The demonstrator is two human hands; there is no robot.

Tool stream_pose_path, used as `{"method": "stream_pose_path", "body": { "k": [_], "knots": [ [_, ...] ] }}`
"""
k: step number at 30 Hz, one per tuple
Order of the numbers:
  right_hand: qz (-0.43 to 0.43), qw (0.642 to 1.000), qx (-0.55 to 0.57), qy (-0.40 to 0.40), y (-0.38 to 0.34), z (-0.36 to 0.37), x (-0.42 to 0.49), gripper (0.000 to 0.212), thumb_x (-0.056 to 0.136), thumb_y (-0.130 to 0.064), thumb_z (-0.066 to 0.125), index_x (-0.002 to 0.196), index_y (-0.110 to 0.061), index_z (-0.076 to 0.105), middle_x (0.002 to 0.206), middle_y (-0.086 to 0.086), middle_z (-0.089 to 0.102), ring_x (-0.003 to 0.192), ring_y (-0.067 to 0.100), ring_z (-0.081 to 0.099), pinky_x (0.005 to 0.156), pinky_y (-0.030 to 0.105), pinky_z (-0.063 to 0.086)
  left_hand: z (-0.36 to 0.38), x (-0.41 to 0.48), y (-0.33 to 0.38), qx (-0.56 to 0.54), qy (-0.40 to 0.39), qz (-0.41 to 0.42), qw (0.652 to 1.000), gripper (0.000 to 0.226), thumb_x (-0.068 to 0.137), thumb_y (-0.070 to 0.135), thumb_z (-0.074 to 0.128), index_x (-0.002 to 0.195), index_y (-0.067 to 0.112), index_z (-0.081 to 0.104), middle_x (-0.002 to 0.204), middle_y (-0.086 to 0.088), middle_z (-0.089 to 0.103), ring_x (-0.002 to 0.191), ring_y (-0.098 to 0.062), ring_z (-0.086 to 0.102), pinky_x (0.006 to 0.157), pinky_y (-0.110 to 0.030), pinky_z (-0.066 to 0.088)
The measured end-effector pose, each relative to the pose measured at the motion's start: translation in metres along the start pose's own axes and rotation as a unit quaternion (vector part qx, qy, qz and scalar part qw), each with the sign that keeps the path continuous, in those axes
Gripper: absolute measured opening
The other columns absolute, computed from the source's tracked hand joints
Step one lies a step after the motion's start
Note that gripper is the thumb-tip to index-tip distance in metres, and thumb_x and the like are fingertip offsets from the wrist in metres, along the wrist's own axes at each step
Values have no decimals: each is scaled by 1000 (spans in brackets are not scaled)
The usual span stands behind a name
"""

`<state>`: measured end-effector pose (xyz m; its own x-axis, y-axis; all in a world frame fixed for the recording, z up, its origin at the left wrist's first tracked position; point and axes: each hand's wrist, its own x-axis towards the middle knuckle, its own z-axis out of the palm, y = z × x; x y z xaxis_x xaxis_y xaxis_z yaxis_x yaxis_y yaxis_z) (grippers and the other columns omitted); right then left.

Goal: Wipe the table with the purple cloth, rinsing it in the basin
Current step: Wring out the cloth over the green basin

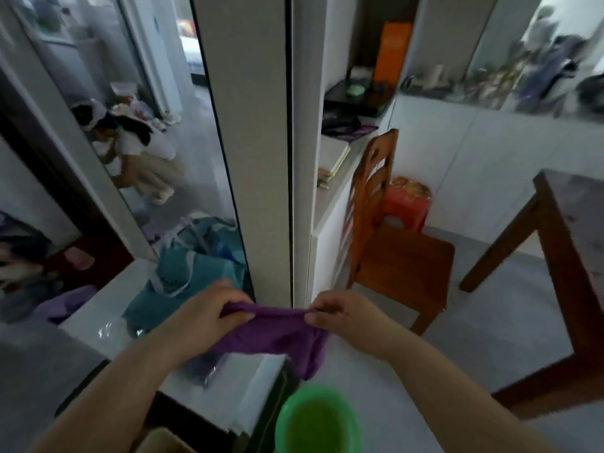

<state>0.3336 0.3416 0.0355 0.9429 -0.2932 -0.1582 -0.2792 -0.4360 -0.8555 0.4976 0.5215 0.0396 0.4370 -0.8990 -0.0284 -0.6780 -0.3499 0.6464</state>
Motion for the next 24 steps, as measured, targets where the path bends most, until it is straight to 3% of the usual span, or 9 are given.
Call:
{"method": "stream_pose_path", "body": {
  "k": [2, 3, 6, 9, 11, 13, 17, 20, 24],
  "knots": [
    [-28, 998, -30, 57, -32, -4, 18, 17, 89, -26, 60, 83, -12, 68, 84, -1, 60, 72, -2, 53, 70, 13, 41, -43, 16, -16, -10, -8, 28, 1000, 7, 77, 46, 60, 73, 51, 57, 86, 13, 47, 85, -1, 50, 73, -17, 40],
    [-46, 995, -36, 81, -51, -6, 26, 19, 90, -25, 59, 89, -10, 70, 94, 1, 62, 82, -2, 56, 78, 13, 41, -66, 23, -21, -25, -10, 47, 999, 11, 72, 59, 58, 78, 50, 56, 94, 19, 47, 92, 3, 50, 80, -18, 41],
    [-99, 984, -14, 148, -116, -15, 46, 21, 91, -20, 55, 101, -9, 70, 105, -2, 64, 97, -1, 57, 86, 7, 40, -137, 46, -22, -70, -6, 119, 990, 47, 60, 76, 54, 84, 37, 59, 123, 39, 37, 118, 14, 37, 98, -20, 33],
    [-152, 971, -13, 182, -188, -29, 64, 23, 94, -17, 49, 106, -22, 68, 100, -11, 68, 97, -2, 59, 85, 8, 44, -210, 62, 1, -142, 1, 175, 974, 41, 58, 62, 68, 76, 27, 57, 116, 26, 58, 111, 4, 52, 90, -21, 44],
    [-183, 960, 2, 213, -229, -43, 71, 27, 95, -19, 46, 101, -34, 67, 94, -16, 69, 96, -2, 61, 87, 13, 46, -250, 70, 24, -138, 26, 213, 967, 33, 62, 52, 70, 72, 25, 52, 78, 14, 64, 75, 0, 59, 65, -13, 44],
    [-210, 942, 19, 260, -271, -60, 79, 27, 96, -22, 45, 95, -37, 67, 92, -14, 69, 93, 2, 63, 89, 25, 51, -293, 77, 50, -149, 54, 253, 954, 30, 65, 42, 74, 70, 27, 49, 61, 9, 55, 58, -3, 51, 51, -14, 40],
    [-266, 894, -1, 360, -345, -98, 86, 19, 96, -27, 45, 106, -31, 61, 90, -12, 66, 77, -1, 63, 68, 10, 51, -369, 91, 97, -280, 77, 324, 900, 25, 67, 23, 68, 84, 30, 50, 75, -5, 63, 63, -12, 60, 53, -19, 52],
    [-311, 881, 49, 354, -391, -124, 87, 10, 93, -19, 54, 100, -26, 52, 80, 0, 62, 61, 8, 60, 54, 19, 50, -411, 108, 129, -287, 145, 398, 859, 24, 79, 10, 62, 77, 31, 51, 72, 2, 60, 60, -7, 56, 52, -16, 49],
    [-364, 844, -7, 393, -444, -173, 103, 24, 89, 2, 51, 90, -18, 65, 89, -3, 64, 81, 8, 62, 80, 23, 54, -460, 143, 169, -259, 284, 425, 819, 29, 78, 1, 59, 65, 27, 57, 67, 12, 61, 69, -5, 55, 67, -20, 48]
  ]
}}
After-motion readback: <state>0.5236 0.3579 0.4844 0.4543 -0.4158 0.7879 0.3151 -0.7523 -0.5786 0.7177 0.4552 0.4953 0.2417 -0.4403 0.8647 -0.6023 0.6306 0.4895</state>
